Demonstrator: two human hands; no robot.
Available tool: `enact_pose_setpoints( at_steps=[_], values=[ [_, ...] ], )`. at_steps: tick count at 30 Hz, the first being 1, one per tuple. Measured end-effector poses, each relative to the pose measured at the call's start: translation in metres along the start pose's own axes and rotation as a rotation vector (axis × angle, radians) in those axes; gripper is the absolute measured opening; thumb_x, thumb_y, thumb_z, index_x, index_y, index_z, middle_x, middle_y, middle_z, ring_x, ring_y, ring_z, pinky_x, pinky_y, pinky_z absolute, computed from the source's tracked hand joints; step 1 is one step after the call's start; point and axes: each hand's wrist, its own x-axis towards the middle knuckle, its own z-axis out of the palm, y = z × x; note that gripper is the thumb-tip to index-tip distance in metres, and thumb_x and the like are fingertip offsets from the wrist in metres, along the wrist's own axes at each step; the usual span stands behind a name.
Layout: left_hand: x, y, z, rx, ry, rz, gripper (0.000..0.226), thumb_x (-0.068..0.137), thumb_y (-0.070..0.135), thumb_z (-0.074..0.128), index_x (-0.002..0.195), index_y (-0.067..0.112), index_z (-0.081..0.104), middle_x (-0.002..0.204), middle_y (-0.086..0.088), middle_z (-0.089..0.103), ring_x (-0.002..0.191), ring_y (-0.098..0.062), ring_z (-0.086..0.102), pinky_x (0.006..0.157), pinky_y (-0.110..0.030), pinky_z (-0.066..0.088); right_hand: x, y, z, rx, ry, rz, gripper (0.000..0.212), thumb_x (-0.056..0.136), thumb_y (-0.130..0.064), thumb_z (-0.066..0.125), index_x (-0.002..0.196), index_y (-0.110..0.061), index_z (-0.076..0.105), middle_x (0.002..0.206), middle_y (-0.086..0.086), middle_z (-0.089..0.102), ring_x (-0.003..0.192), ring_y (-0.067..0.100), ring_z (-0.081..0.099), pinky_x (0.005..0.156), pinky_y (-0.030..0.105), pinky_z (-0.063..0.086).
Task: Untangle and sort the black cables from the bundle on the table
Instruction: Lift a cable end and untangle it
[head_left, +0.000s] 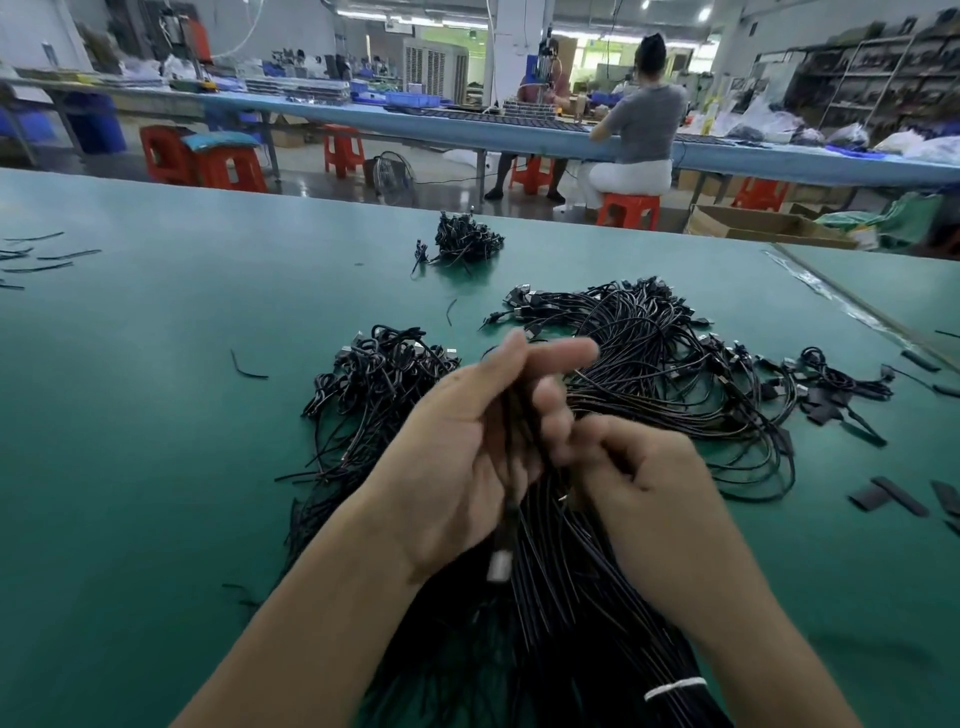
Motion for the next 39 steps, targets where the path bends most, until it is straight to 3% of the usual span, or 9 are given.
enact_pose_setpoints(
  at_steps=[5, 8, 11, 14, 21, 25, 29, 34, 39],
  values=[
    [0.007, -0.005, -0.014, 0.28, 0.325, 0.238, 0.037, 0.093, 0.034, 0.051, 0.107, 0.007, 0.072, 0.102, -0.01, 0.077, 0.099, -0.023, 0.073, 0.082, -0.03, 0.06, -0.006, -0.009, -0.001, -0.15, -0.175, -0.085, 0.017, 0.093, -0.024, 0.062, 0.081, -0.025, 0.074, 0.069, -0.011, 0.07, 0.059, 0.006, 0.061, 0.057, 0.026, 0.047],
    [0.004, -0.007, -0.015, 0.71, 0.373, 0.204, 0.03, 0.103, 0.028, 0.047, 0.099, 0.014, 0.074, 0.094, -0.003, 0.078, 0.092, -0.017, 0.075, 0.078, -0.024, 0.058, -0.006, -0.012, -0.005, -0.168, -0.105, -0.141, 0.012, 0.091, -0.026, 0.066, 0.082, -0.024, 0.074, 0.079, -0.01, 0.069, 0.079, 0.005, 0.064, 0.07, 0.022, 0.047],
    [-0.003, -0.006, -0.01, 0.953, 0.191, -0.123, 0.041, 0.105, 0.027, 0.047, 0.083, 0.006, 0.073, 0.077, -0.004, 0.074, 0.068, -0.016, 0.068, 0.065, -0.028, 0.055, -0.004, -0.012, -0.009, -0.065, -0.015, -0.154, 0.008, 0.085, -0.023, 0.074, 0.077, -0.023, 0.072, 0.073, -0.003, 0.069, 0.069, 0.009, 0.065, 0.065, 0.027, 0.052],
    [-0.012, -0.006, 0.002, 0.738, -0.041, -0.385, 0.054, 0.109, 0.028, 0.033, 0.075, 0.01, 0.071, 0.062, -0.005, 0.068, 0.05, -0.012, 0.064, 0.048, -0.019, 0.05, -0.003, -0.014, -0.017, 0.183, 0.05, -0.165, 0.014, 0.078, -0.025, 0.076, 0.075, -0.015, 0.067, 0.058, 0.013, 0.063, 0.045, 0.016, 0.059, 0.047, 0.018, 0.049],
    [-0.013, 0.003, 0.005, 0.333, -0.127, -0.372, 0.044, 0.097, 0.041, 0.049, 0.063, 0.018, 0.063, 0.042, 0.013, 0.031, 0.035, 0.0, 0.032, 0.036, -0.013, 0.024, 0.002, -0.004, -0.017, 0.186, 0.153, -0.086, 0.025, 0.075, -0.049, 0.067, 0.077, -0.024, 0.07, 0.066, 0.009, 0.064, 0.058, 0.01, 0.051, 0.054, 0.024, 0.044],
    [-0.009, 0.009, 0.004, 0.014, -0.158, -0.266, 0.037, 0.097, 0.036, 0.048, 0.073, 0.016, 0.067, 0.048, 0.012, 0.042, 0.039, 0.001, 0.041, 0.037, -0.012, 0.032, 0.0, -0.008, -0.017, 0.054, 0.078, -0.046, 0.029, 0.083, -0.052, 0.054, 0.068, -0.032, 0.068, 0.052, -0.005, 0.055, 0.045, 0.001, 0.038, 0.044, 0.014, 0.029],
    [-0.003, 0.01, 0.0, -0.131, 0.101, 0.005, 0.041, 0.092, 0.037, 0.054, 0.089, 0.006, 0.08, 0.074, -0.003, 0.073, 0.063, -0.009, 0.071, 0.052, -0.015, 0.054, -0.005, -0.012, -0.014, -0.126, -0.179, -0.017, 0.027, 0.09, -0.044, 0.057, 0.081, -0.026, 0.074, 0.053, -0.001, 0.054, 0.044, 0.005, 0.038, 0.043, 0.024, 0.033],
    [0.002, -0.007, -0.01, 0.398, 0.341, 0.248, 0.042, 0.09, 0.04, 0.052, 0.106, 0.008, 0.072, 0.104, -0.01, 0.077, 0.099, -0.021, 0.074, 0.079, -0.026, 0.059, -0.009, -0.02, -0.016, -0.299, -0.293, -0.102, 0.026, 0.096, -0.032, 0.055, 0.079, -0.017, 0.066, 0.066, -0.001, 0.061, 0.06, 0.013, 0.053, 0.057, 0.027, 0.042],
    [-0.005, -0.016, -0.005, 1.005, 0.158, 0.067, 0.044, 0.101, 0.033, 0.047, 0.065, 0.03, 0.071, 0.061, 0.011, 0.07, 0.057, 0.002, 0.065, 0.057, -0.009, 0.049, -0.011, -0.028, -0.03, -0.378, -0.185, -0.16, 0.022, 0.084, -0.045, 0.055, 0.079, -0.029, 0.069, 0.082, -0.019, 0.065, 0.083, -0.001, 0.061, 0.07, 0.017, 0.044]
  ],
)
